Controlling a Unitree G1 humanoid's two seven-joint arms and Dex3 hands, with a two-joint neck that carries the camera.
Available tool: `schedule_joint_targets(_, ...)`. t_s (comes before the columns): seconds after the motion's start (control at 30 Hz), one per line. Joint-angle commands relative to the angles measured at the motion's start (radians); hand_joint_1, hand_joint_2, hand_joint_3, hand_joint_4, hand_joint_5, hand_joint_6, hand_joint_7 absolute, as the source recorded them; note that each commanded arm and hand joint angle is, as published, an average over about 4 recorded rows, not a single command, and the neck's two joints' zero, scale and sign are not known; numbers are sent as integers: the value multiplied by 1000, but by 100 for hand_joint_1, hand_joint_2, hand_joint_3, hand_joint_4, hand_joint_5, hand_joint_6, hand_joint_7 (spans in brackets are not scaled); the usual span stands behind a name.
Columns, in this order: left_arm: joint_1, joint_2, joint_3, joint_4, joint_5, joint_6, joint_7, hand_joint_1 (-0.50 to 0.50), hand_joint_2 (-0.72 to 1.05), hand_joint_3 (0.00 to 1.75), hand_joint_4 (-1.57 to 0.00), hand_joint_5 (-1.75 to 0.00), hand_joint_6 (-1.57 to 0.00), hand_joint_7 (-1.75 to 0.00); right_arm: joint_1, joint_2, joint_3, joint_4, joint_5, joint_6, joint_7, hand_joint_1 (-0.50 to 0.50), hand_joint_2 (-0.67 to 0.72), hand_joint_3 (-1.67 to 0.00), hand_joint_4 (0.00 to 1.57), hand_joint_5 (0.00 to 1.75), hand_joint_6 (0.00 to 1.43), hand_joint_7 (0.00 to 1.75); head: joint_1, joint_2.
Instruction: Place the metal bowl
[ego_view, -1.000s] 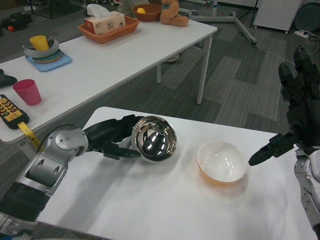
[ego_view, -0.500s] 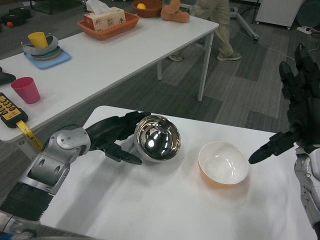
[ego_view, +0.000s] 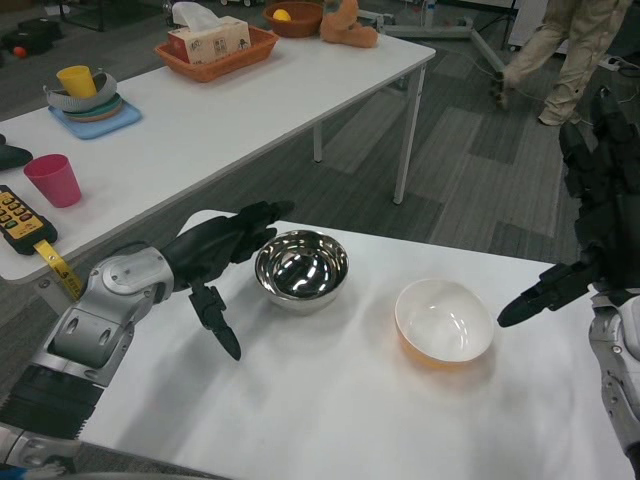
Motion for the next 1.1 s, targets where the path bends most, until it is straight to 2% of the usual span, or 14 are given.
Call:
schedule_joint_targets(0.03,-12,-12,57,-19,-15,-6,14,-50,-19,2,0,0,0,-14,0,4,-14,6,8,1,-5,-45,41,0,0,0,0,0,-5,2)
schedule_joint_targets(0.2,-60,-67,167,-33,-68,-86,42,-50,-19,2,0,0,0,-14,0,4,-15,3,8,1,-5,-44,41,0,0,0,0,0,-39,23)
schedule_joint_targets(0.33,-115,-93,236,-43,-142,-157,70,-50,-19,9,0,0,0,-14,-2,4,-18,-6,8,1,-5,-45,41,0,0,0,0,0,-89,93)
schedule_joint_targets(0.47,-159,-106,246,-46,-199,-210,91,-50,-10,4,0,0,0,-14,-7,1,-21,-15,8,10,-5,-46,41,0,0,0,0,0,-101,185)
schedule_joint_targets(0.57,-191,-117,234,-46,-233,-239,100,-50,-10,9,0,0,0,-14,-12,-3,-22,-22,8,19,-5,-46,41,0,0,0,0,0,-116,253)
schedule_joint_targets(0.7,-246,-140,200,-41,-265,-294,107,-50,-10,2,0,0,0,-14,-22,-3,-22,-23,11,20,-5,-46,41,0,0,0,0,0,-164,329)
schedule_joint_targets(0.9,-269,-158,175,-26,-276,-318,109,-50,-10,7,0,0,0,-14,-24,1,-26,-23,16,19,-5,-46,41,0,0,0,0,0,-221,355)
schedule_joint_targets(1.1,-268,-187,179,-21,-282,-329,109,-50,-2,7,0,0,0,-14,-21,7,-34,-24,16,12,-5,-44,41,0,0,0,0,0,-228,354)
